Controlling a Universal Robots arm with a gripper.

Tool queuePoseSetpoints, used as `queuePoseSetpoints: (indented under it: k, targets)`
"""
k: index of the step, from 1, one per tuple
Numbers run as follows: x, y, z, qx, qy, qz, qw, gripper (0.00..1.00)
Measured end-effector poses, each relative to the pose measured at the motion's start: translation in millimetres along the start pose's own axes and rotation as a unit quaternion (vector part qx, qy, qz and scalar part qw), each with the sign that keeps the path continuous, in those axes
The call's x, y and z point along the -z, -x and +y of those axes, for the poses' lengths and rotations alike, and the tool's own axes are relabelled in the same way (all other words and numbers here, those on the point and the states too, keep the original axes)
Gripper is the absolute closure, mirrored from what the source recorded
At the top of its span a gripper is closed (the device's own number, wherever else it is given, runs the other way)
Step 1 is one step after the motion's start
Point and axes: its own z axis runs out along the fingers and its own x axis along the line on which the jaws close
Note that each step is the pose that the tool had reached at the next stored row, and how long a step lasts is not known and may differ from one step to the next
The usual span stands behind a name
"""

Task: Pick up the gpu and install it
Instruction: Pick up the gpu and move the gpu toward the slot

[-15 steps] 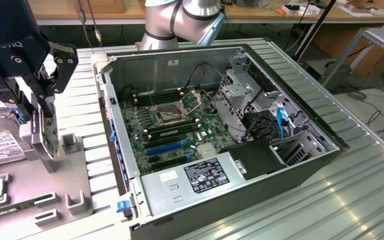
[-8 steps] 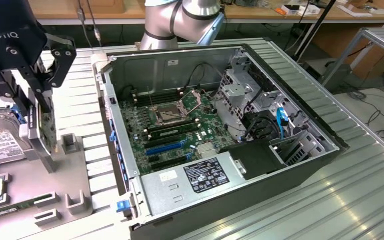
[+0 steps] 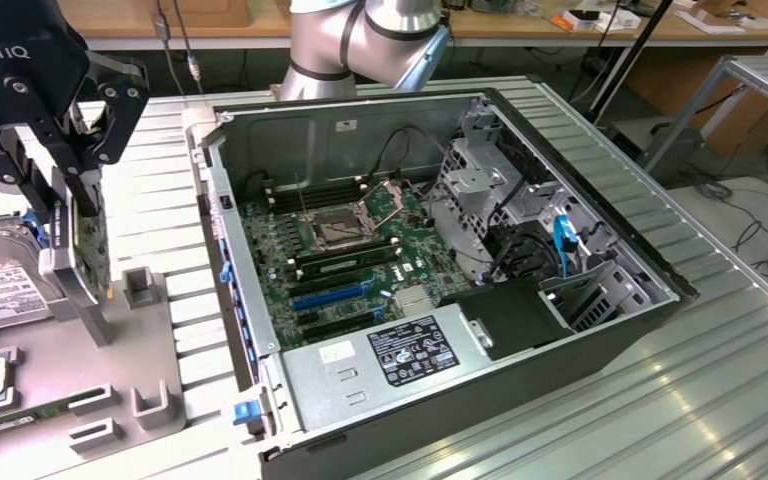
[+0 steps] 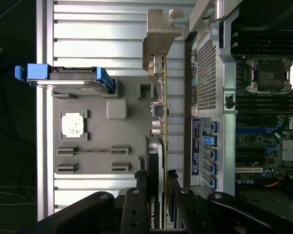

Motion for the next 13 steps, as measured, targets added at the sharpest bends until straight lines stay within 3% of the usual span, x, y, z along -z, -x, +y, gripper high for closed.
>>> queuePoseSetpoints:
  k: [13]
  targets:
    - [0.0,0.1,0.0,0.0,0.0,0.0,1.0,0.73]
